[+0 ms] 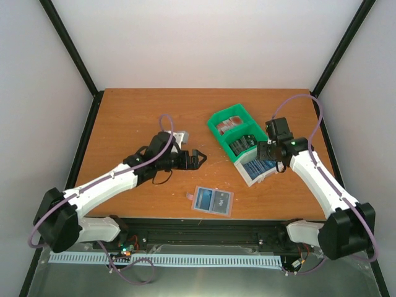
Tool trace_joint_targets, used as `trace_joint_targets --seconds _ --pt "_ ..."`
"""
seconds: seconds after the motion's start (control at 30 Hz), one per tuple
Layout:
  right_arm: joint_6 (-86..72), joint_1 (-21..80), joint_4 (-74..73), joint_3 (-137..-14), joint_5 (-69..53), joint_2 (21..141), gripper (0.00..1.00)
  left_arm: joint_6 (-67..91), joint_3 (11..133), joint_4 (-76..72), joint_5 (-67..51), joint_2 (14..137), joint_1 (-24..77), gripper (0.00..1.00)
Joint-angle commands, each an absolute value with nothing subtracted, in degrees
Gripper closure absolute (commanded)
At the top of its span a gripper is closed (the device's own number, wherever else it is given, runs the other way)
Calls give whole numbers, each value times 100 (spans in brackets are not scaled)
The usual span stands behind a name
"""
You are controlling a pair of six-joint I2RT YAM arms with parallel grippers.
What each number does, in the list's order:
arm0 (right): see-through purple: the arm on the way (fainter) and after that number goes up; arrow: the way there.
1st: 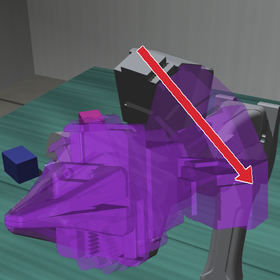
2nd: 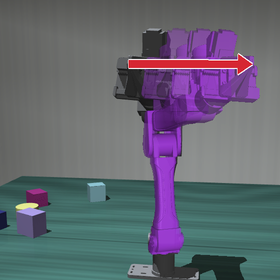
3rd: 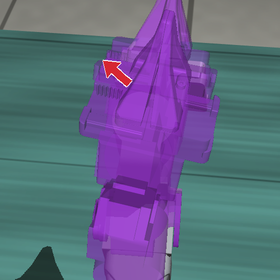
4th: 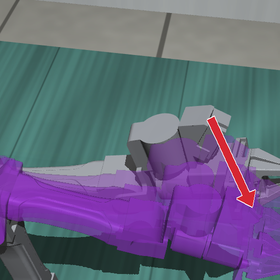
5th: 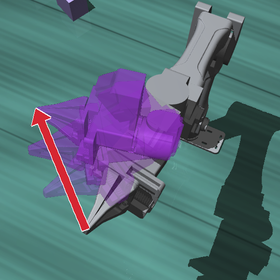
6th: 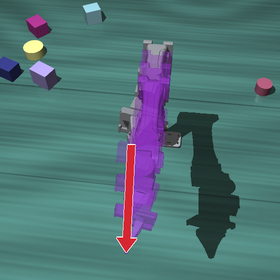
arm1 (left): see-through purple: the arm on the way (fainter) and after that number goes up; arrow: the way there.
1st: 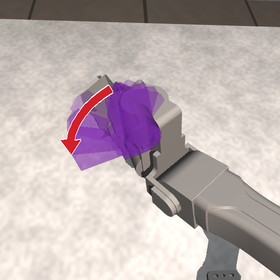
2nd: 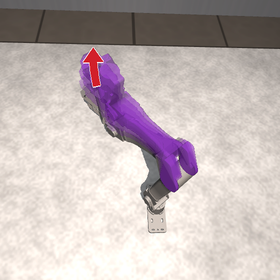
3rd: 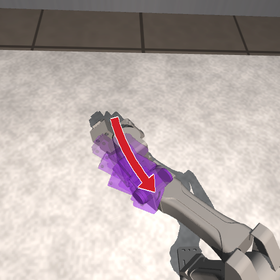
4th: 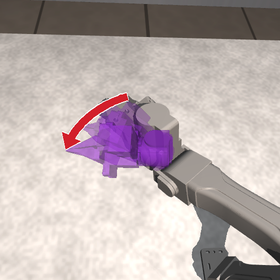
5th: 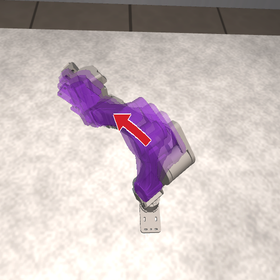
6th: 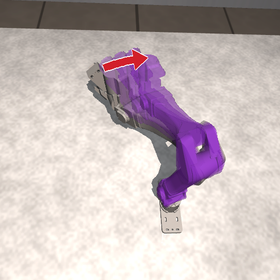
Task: Put the credit cards into the card holder
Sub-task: Pick up the credit card from the storage box.
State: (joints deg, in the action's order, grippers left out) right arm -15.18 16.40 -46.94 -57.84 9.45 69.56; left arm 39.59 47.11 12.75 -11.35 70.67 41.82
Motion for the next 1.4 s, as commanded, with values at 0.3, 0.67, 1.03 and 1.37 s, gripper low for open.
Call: trace_joint_targets --seconds 0.3,0.67,1.03,1.37 --pt "-1087 918 -4586 -5898 19 8525 40 3523 6084 1396 -2941 8565 3476 0" --pt "-1073 844 -4185 -5860 323 9242 43 2194 7483 1714 -2765 10212 3409 0" --pt "-1142 859 -3736 -5642 409 9707 37 1677 8185 1928 -2870 10965 3402 1" --pt "-1274 879 -3918 -5327 -487 9493 50 1824 8351 1913 -2963 11277 3401 0"
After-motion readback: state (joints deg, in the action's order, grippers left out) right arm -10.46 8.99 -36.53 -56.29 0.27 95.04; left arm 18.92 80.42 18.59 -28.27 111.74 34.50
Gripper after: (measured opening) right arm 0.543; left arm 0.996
